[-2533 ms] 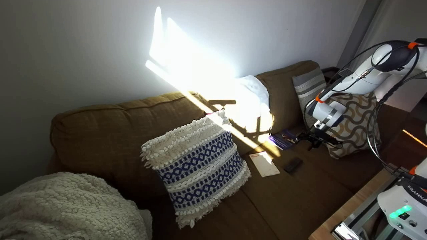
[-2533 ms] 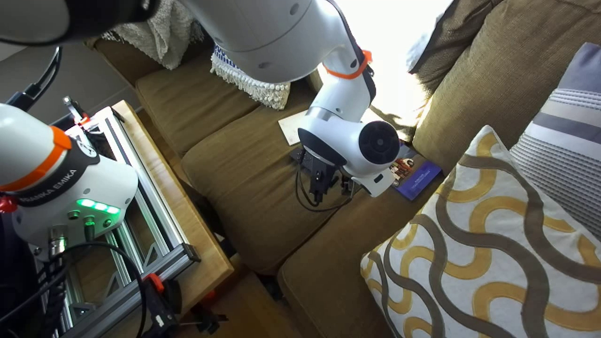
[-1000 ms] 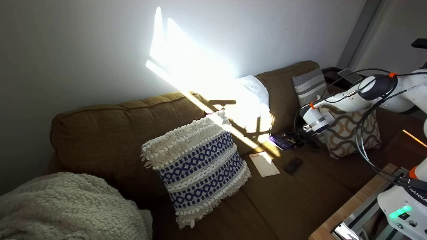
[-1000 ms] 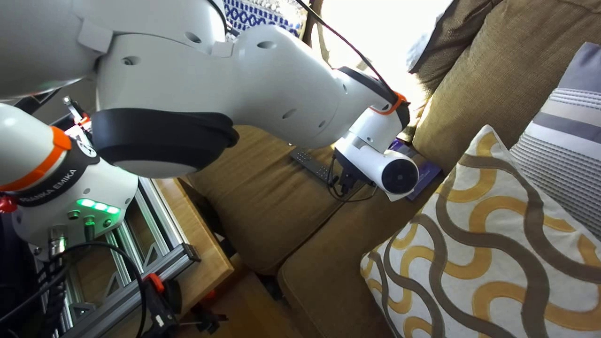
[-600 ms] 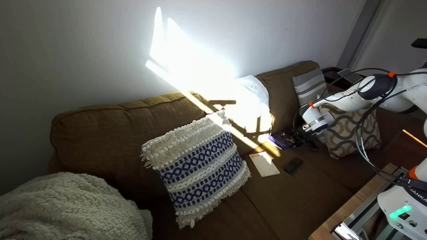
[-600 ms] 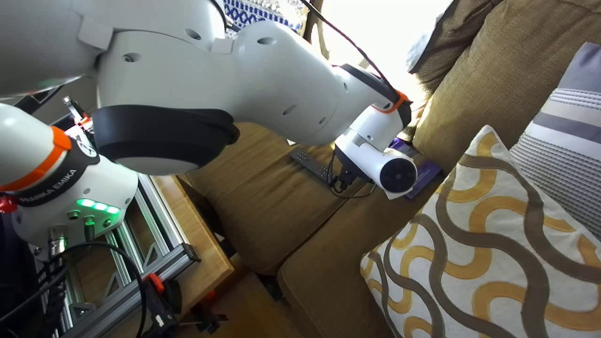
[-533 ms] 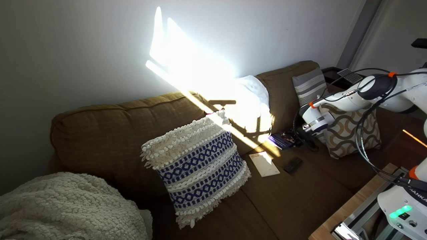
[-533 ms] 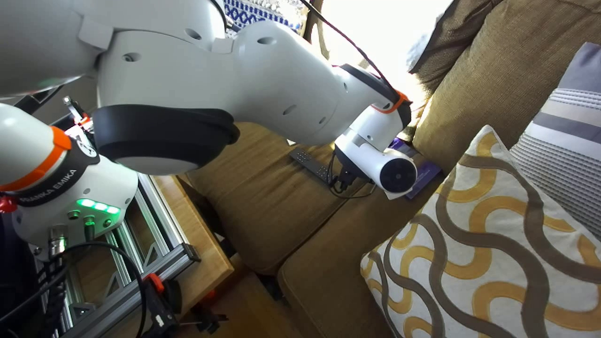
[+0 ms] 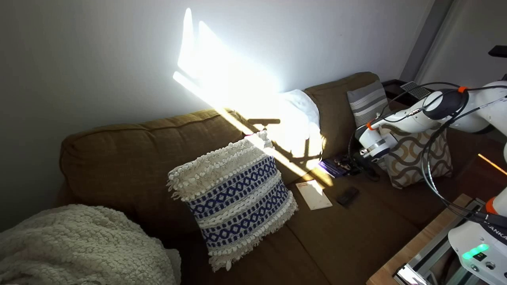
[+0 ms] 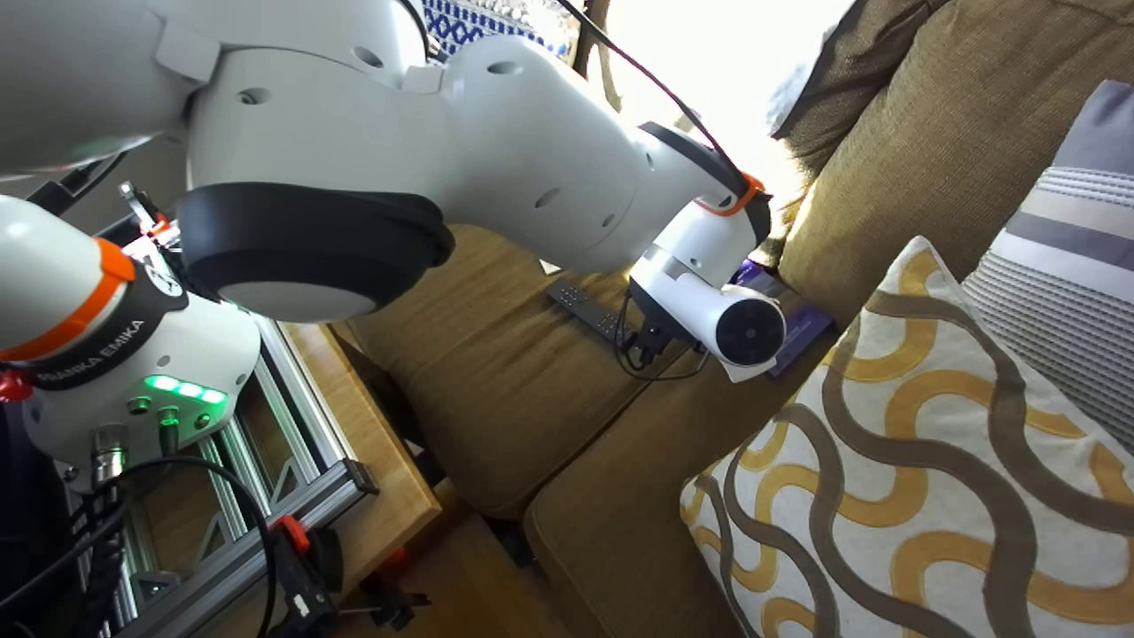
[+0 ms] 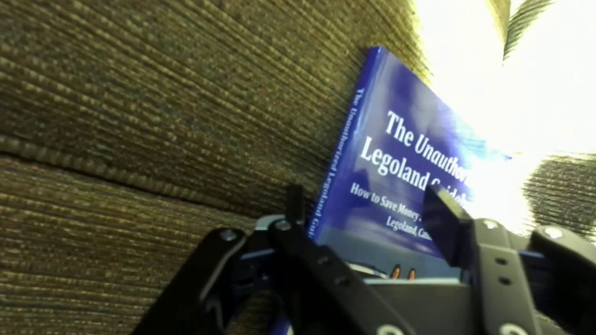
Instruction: Move the blue book to the left
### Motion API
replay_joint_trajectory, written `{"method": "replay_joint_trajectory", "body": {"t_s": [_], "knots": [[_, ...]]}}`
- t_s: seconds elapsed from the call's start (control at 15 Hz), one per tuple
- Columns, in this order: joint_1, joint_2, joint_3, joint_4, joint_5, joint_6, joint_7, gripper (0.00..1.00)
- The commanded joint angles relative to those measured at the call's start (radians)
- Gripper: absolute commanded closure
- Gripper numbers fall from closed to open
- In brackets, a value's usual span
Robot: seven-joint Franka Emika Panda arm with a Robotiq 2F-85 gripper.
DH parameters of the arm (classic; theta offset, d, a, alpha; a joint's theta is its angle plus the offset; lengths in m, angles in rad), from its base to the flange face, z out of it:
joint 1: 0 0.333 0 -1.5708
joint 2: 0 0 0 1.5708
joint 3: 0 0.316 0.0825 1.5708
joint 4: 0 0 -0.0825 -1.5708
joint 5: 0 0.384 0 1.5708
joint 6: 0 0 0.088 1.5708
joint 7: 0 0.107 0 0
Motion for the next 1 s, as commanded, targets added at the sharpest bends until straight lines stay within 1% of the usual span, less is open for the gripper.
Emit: {"method": "replay_joint_trajectory", "body": {"t_s": [0.0, 0.13, 0.2, 0.33, 0.4, 0.47, 0.53, 0.6, 0.67, 0.73, 0.8, 0.93], "knots": [[0.015, 0.000, -0.025, 0.000, 0.012, 0.015, 0.026, 0.65], [0.017, 0.000, -0.035, -0.001, 0.010, 0.013, 0.035, 0.78], [0.017, 0.000, -0.040, -0.002, 0.010, 0.014, 0.038, 0.87], [0.014, 0.000, -0.045, -0.003, 0.008, 0.010, 0.040, 0.99], [0.013, -0.001, -0.046, -0.003, 0.008, 0.008, 0.042, 0.95], [0.011, -0.001, -0.046, -0.003, 0.008, 0.007, 0.044, 0.94], [0.010, -0.002, -0.047, -0.003, 0.008, 0.006, 0.046, 0.98], [0.011, 0.013, -0.047, 0.021, 0.002, -0.003, 0.055, 0.99], [0.013, 0.035, -0.047, 0.055, -0.007, -0.017, 0.063, 0.97], [0.008, 0.027, -0.044, 0.047, -0.009, -0.032, 0.056, 0.96], [0.005, 0.022, -0.044, 0.048, -0.014, -0.053, 0.054, 0.98], [-0.013, -0.012, -0.038, 0.012, -0.023, -0.094, 0.031, 0.97]]}}
